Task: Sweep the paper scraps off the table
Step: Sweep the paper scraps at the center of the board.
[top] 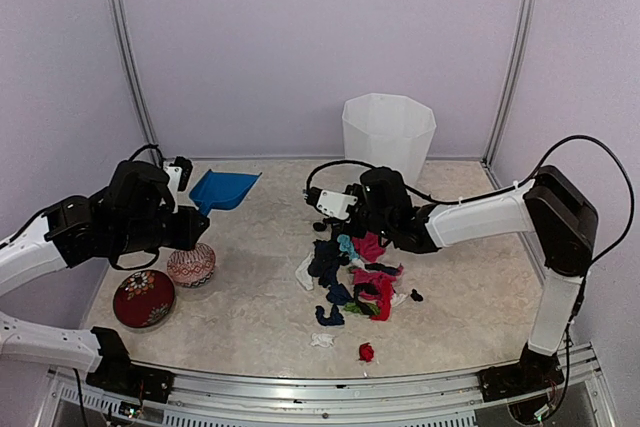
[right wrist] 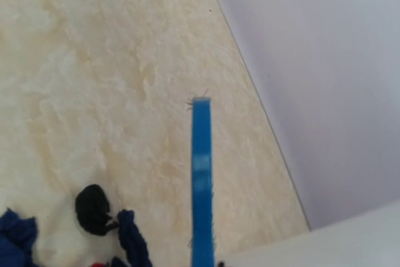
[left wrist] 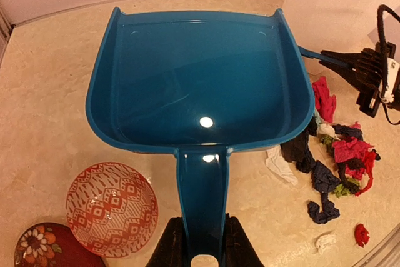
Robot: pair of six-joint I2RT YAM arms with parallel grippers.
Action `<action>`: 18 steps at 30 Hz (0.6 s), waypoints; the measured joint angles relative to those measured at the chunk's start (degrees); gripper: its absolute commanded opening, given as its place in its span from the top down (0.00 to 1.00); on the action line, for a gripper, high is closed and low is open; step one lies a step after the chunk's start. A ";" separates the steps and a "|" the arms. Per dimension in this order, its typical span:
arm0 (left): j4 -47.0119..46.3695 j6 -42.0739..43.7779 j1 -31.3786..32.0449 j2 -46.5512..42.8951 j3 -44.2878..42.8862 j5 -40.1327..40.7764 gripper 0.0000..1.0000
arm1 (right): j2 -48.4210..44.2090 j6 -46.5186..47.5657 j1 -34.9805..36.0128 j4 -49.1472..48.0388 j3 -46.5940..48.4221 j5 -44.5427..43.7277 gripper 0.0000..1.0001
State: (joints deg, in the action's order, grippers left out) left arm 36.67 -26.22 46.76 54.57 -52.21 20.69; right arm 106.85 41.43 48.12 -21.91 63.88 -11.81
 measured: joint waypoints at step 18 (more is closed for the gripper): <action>6.29 -11.37 16.20 6.84 2.67 -1.68 1.00 | 0.57 -1.14 -0.20 11.32 -0.98 8.02 1.00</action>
State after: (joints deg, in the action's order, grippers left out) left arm 42.96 -37.58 62.96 61.41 -49.54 19.00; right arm 107.42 40.29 47.92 -10.59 62.89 -3.79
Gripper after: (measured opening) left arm 0.136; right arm 0.037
